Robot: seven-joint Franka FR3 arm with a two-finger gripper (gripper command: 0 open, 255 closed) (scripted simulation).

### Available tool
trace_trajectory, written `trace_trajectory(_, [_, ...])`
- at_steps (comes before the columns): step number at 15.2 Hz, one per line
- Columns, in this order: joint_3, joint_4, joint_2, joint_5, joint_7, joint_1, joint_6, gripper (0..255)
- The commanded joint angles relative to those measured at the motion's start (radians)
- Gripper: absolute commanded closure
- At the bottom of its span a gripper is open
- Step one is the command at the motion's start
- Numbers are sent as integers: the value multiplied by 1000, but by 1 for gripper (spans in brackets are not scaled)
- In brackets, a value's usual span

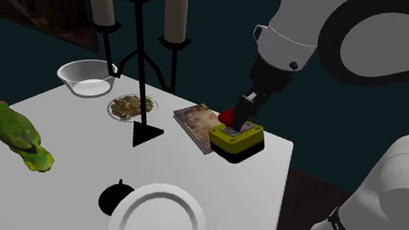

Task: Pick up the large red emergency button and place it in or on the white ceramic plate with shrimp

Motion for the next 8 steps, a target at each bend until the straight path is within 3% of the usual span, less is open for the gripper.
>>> trace_trajectory(1, [9,61,95,-16,-5,-33,37,255])
trace_trajectory(8, [58,299,400,-99,19,-131,106,255])
